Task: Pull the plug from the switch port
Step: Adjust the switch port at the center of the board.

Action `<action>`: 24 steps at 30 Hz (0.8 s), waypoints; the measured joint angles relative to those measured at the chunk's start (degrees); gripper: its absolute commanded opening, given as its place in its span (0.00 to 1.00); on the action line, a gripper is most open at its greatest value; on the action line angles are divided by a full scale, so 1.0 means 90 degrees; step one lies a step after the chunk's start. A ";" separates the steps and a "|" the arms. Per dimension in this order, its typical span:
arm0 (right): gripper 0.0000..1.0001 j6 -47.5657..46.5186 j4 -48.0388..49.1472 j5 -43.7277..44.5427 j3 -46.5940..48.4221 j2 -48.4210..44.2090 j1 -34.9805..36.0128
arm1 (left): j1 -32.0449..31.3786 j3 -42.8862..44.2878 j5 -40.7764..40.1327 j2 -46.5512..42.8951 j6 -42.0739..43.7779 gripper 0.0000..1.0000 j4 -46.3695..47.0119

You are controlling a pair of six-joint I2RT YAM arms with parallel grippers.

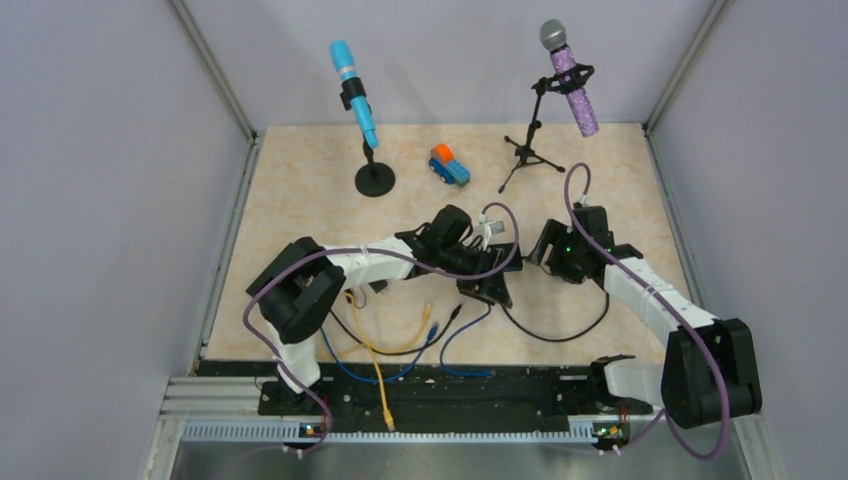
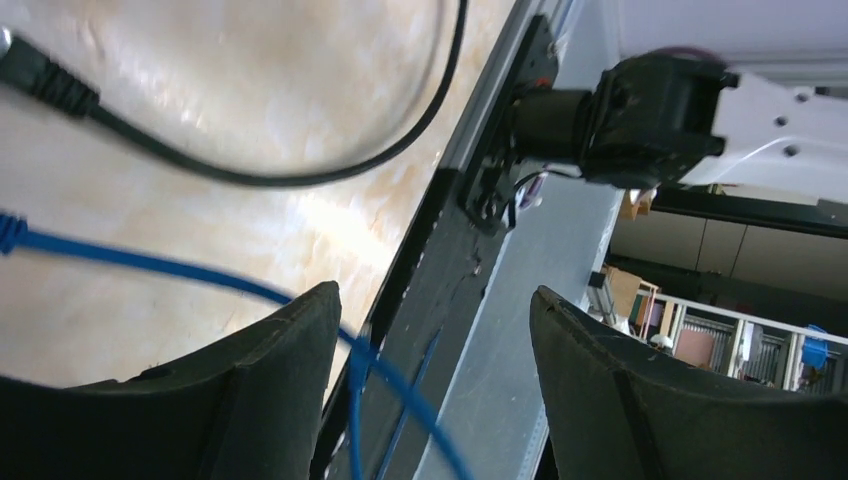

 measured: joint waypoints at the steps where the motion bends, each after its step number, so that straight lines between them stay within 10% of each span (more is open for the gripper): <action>1: 0.73 0.0017 0.0017 -0.0017 0.0000 0.0000 0.0000 | 0.0000 0.0070 0.0017 0.0058 -0.0131 0.74 0.0219; 12: 0.73 0.0197 0.0301 -0.0318 -0.0158 0.0073 0.0051 | 0.0104 -0.0223 -0.1042 -0.0389 0.0255 0.98 -0.0483; 24: 0.70 0.0699 0.0699 -0.0437 -0.0284 0.0311 0.0248 | 0.0784 -0.0486 -0.2924 -0.1838 0.1044 0.99 -0.1501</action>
